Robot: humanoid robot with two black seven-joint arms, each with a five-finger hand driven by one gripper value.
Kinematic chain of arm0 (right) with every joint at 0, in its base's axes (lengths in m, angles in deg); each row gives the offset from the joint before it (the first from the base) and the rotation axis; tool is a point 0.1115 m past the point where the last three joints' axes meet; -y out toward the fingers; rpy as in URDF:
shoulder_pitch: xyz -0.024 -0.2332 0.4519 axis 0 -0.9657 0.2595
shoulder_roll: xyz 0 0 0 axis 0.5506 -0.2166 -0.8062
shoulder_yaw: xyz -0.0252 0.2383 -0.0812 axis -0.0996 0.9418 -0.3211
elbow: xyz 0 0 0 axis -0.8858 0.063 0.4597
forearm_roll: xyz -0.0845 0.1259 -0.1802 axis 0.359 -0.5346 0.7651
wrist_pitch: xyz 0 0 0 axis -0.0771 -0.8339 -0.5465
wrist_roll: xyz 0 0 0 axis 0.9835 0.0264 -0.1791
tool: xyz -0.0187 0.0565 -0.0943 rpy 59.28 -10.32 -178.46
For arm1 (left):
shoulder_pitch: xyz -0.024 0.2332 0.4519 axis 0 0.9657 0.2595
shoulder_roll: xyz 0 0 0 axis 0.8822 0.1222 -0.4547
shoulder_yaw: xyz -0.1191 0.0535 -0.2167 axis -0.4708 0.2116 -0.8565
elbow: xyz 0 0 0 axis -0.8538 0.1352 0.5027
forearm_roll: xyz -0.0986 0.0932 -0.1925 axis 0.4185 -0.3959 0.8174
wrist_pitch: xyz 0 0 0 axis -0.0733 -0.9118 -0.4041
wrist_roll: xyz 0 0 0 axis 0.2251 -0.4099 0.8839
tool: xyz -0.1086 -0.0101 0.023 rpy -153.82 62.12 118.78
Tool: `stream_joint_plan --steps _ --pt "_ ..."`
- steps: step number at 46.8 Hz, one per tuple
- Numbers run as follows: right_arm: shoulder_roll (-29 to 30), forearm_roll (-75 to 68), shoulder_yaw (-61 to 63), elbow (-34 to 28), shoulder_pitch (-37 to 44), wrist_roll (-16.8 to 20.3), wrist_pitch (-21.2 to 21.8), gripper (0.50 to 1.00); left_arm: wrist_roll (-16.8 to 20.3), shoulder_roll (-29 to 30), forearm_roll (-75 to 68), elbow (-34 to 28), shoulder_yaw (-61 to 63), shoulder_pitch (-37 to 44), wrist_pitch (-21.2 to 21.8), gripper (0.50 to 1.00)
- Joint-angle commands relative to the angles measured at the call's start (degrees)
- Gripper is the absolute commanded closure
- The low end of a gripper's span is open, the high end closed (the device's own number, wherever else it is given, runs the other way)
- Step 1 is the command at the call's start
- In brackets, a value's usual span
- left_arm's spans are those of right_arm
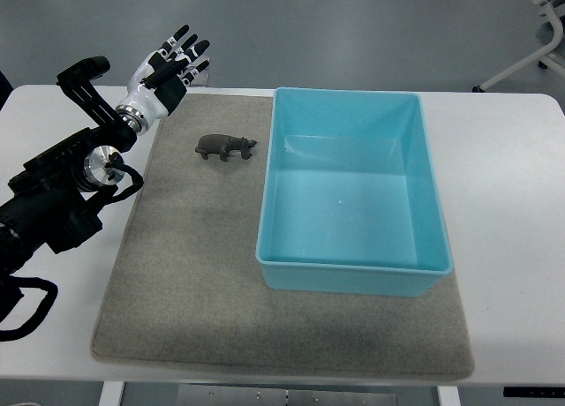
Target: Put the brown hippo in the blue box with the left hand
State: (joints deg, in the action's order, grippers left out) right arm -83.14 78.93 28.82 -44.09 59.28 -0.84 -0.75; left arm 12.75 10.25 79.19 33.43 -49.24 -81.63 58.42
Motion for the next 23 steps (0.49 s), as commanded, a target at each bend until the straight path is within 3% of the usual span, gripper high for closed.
stream_joint_plan --steps 1,23 --pt "0.0 0.0 0.0 0.0 -0.1 0.0 0.0 0.564 0.0 0.0 0.1 -0.1 0.0 0.0 0.1 0.504" --pt "0.0 0.0 0.0 0.0 -0.1 0.0 0.0 0.564 1.3 0.0 0.1 -0.1 -1.7 -0.1 2.9 0.504"
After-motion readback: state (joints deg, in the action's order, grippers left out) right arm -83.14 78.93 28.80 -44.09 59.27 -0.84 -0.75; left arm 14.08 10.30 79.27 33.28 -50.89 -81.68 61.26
